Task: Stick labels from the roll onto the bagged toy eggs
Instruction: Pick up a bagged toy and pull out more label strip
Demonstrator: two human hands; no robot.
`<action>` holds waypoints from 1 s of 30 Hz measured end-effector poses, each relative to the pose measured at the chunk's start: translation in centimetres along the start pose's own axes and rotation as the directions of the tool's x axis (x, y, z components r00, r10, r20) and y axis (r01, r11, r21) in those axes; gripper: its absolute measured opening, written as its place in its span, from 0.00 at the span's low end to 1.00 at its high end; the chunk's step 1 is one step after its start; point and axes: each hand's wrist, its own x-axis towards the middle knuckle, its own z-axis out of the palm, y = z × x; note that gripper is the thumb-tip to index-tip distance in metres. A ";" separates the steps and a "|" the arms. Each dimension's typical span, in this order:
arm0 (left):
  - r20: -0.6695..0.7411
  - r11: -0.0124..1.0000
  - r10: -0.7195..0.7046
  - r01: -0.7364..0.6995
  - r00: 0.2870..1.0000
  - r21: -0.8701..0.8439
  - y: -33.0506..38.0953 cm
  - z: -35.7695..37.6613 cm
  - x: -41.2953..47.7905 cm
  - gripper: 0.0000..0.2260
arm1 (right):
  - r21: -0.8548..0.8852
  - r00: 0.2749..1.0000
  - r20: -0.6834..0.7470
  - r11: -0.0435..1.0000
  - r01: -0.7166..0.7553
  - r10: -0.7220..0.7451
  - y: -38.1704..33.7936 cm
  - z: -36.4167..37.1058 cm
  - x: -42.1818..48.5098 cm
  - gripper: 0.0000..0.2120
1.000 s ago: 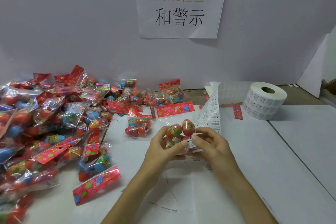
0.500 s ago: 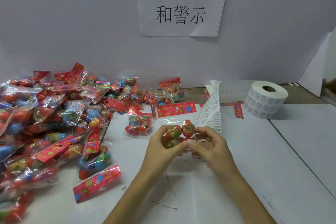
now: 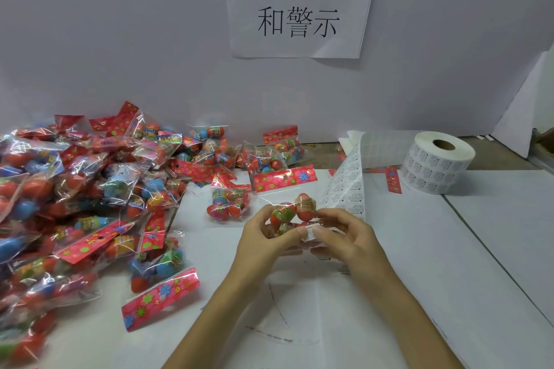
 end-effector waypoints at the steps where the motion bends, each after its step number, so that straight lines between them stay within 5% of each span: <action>1: 0.007 1.000 -0.015 0.015 1.000 -0.012 0.1 0.0 0.0 0.17 | 0.005 1.000 0.001 1.000 -0.004 0.004 0.0 -0.1 0.0 0.10; 13: 0.043 0.999 -0.035 0.034 0.998 0.030 -0.2 0.2 -0.2 0.30 | 0.070 0.997 -0.032 0.996 -0.062 0.065 0.6 -0.2 0.3 0.09; 30: 0.058 0.994 -0.073 0.078 0.996 -0.080 -0.2 0.1 -0.3 0.24 | 0.047 0.999 -0.018 0.998 -0.048 0.049 0.3 0.2 0.1 0.10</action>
